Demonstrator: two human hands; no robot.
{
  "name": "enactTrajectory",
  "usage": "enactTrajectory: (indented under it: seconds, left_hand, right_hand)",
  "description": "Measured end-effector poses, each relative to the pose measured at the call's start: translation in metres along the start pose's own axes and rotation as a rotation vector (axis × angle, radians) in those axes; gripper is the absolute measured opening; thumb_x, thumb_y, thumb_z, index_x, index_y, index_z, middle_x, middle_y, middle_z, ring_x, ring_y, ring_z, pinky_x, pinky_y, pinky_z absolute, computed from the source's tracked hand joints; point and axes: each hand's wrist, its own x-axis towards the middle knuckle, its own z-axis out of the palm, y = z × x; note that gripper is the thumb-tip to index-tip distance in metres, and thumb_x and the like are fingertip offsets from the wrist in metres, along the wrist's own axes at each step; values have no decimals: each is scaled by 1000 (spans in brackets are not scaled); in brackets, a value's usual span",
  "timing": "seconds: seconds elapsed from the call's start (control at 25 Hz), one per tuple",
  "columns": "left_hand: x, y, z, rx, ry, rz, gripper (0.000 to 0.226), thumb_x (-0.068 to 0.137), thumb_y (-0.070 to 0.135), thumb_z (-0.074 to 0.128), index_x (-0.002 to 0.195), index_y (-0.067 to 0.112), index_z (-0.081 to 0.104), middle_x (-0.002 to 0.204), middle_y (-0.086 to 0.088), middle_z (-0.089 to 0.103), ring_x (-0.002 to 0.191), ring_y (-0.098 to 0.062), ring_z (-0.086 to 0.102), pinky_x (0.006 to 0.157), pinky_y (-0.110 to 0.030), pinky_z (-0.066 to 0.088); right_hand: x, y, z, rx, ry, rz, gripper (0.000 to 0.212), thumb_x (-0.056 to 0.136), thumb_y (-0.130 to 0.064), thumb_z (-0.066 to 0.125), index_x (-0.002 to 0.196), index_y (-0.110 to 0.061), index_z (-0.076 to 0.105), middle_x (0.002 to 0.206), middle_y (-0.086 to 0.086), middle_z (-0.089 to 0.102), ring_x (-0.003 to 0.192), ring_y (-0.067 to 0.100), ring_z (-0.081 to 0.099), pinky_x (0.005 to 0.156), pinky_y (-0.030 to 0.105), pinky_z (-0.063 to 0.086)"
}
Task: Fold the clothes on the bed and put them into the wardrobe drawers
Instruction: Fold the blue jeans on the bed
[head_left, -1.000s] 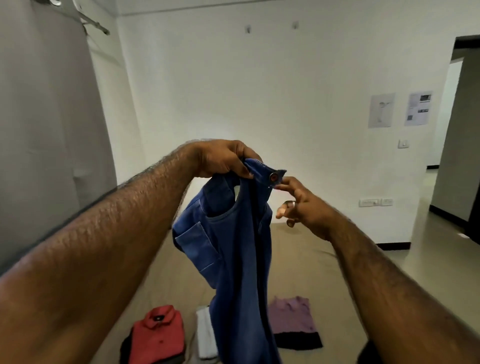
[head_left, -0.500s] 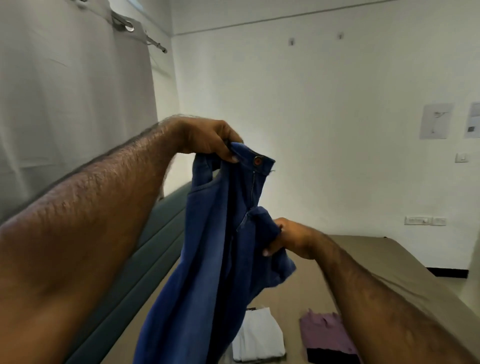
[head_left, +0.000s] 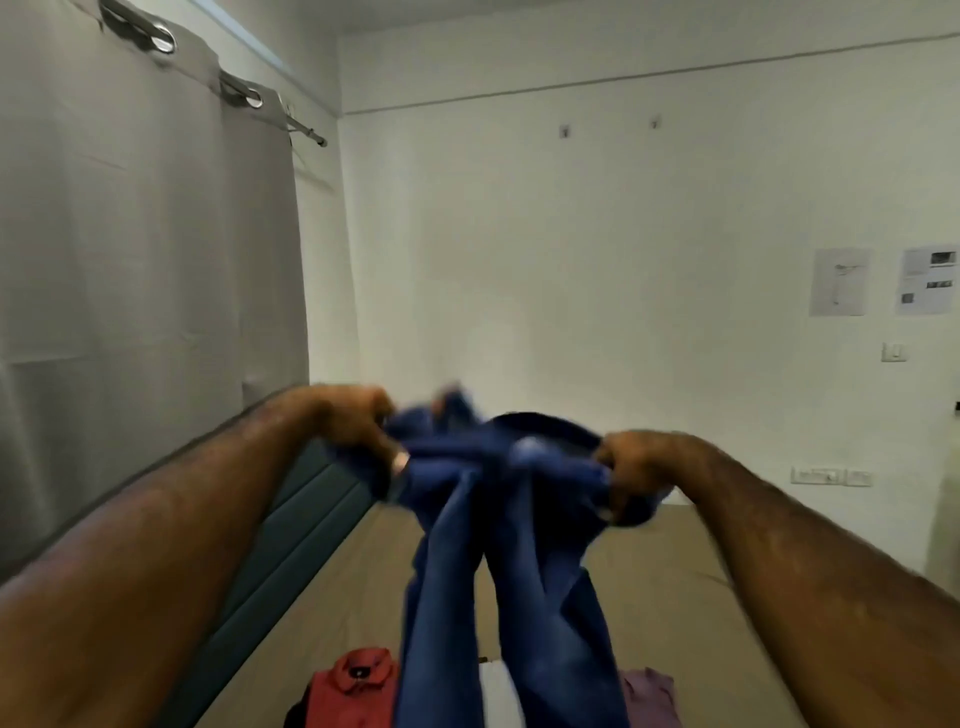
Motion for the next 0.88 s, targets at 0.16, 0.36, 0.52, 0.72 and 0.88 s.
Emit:
enactTrajectory:
  seconds: [0.16, 0.36, 0.52, 0.72, 0.88]
  left_hand:
    - [14, 19, 44, 613, -245, -154, 25, 83, 46, 84, 95, 26, 76, 87, 6, 70, 81, -18, 64, 91, -38, 60]
    - [29, 71, 39, 472, -195, -91, 70, 79, 33, 90, 142, 24, 59, 137, 1, 65, 116, -23, 63, 103, -38, 52]
    - [24, 103, 53, -214, -174, 196, 80, 74, 35, 95, 143, 30, 54, 141, 13, 63, 129, -9, 59, 114, -37, 48]
    - [31, 129, 101, -650, -156, 185, 43, 90, 30, 84, 127, 18, 67, 120, -4, 76, 111, -25, 73, 99, -46, 60]
    - [31, 127, 112, -977, -6, 43, 37, 104, 42, 63, 117, 8, 72, 110, -14, 78, 91, -27, 73, 90, -45, 61]
  right_hand:
    - [-3, -4, -9, -229, -9, 61, 9, 75, -25, 80, 77, -28, 71, 87, -3, 74, 83, 21, 70, 76, 36, 61]
    - [-7, -18, -38, 71, 120, -54, 28, 90, -10, 59, 87, -29, 79, 90, -7, 76, 84, 13, 68, 71, 31, 56]
    - [-9, -43, -55, 375, 280, -152, 23, 81, -6, 66, 79, -25, 78, 82, -6, 77, 81, 13, 72, 66, 30, 59]
    - [9, -50, -54, 559, 519, -38, 22, 78, -5, 78, 90, -23, 72, 94, -1, 71, 84, 16, 69, 63, 25, 55]
    - [20, -38, -38, 251, 467, 94, 55, 72, -20, 86, 119, -31, 61, 129, 2, 52, 119, 26, 55, 99, 45, 53]
